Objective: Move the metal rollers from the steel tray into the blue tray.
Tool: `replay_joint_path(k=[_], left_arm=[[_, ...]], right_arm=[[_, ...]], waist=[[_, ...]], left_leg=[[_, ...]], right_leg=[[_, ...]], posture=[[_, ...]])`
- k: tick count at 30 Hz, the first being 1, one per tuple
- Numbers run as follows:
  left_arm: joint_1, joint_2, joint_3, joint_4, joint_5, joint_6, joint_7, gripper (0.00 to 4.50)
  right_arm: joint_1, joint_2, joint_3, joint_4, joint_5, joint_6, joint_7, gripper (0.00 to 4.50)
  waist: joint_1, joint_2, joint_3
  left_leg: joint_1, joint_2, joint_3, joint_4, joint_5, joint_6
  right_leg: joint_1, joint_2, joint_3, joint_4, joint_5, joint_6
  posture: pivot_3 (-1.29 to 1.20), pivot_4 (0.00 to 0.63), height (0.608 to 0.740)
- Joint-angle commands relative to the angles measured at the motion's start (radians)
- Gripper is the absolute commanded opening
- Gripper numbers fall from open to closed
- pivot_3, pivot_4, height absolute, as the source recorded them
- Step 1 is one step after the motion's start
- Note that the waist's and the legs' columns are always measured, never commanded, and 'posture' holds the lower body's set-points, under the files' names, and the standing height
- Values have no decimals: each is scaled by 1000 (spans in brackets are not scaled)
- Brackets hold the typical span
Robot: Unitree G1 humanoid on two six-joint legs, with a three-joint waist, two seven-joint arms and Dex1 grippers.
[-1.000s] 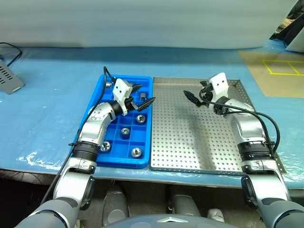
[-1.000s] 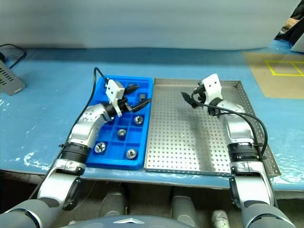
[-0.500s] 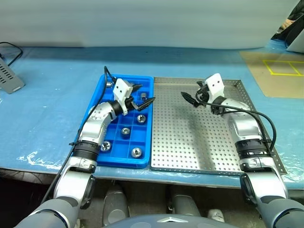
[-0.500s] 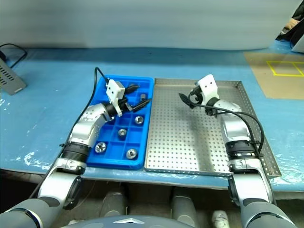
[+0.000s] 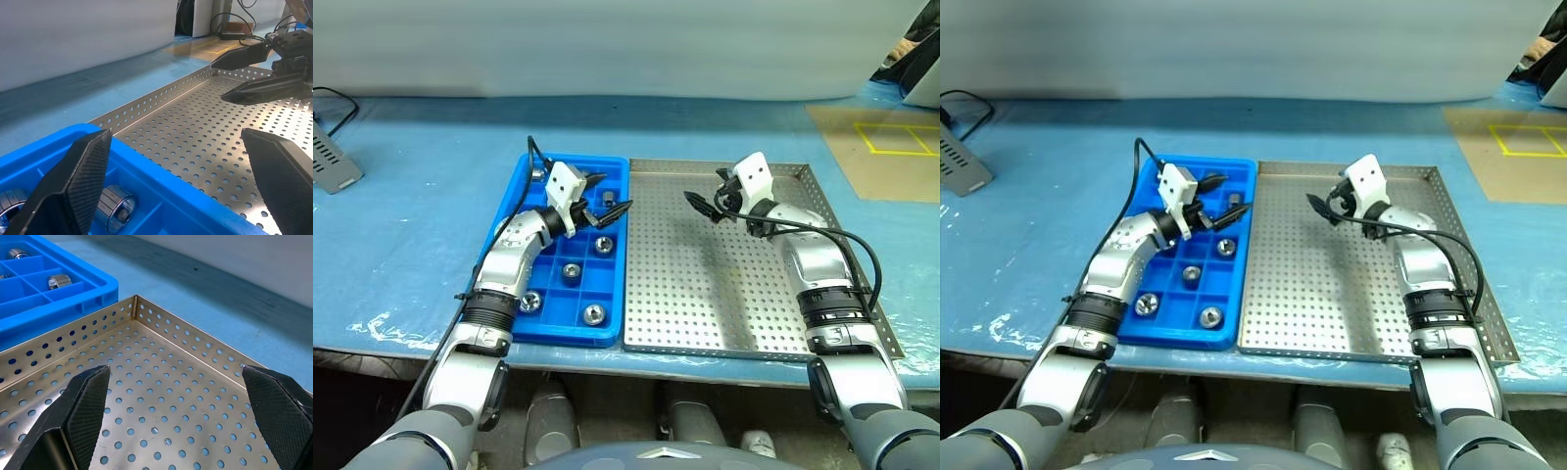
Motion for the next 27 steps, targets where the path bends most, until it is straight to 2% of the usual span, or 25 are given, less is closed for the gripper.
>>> replay_joint_path(k=[1, 27], left_arm=[[-7, 10, 6, -27, -1, -18, -2, 4479], [9, 20, 6, -48, 3, -10, 10, 4479]], right_arm=[[-29, 7, 1, -8, -6, -27, -2, 4500], [-40, 17, 11, 29, -26, -55, 1, 4500]], waist=[[0, 0, 0], [1, 0, 0]], left_leg=[[0, 0, 0, 0, 0, 0], [-3, 0, 0, 0, 0, 0]], right_leg=[[0, 0, 0, 0, 0, 0], [-3, 0, 0, -1, 0, 0]], posture=[[-91, 150, 740], [-77, 150, 740]])
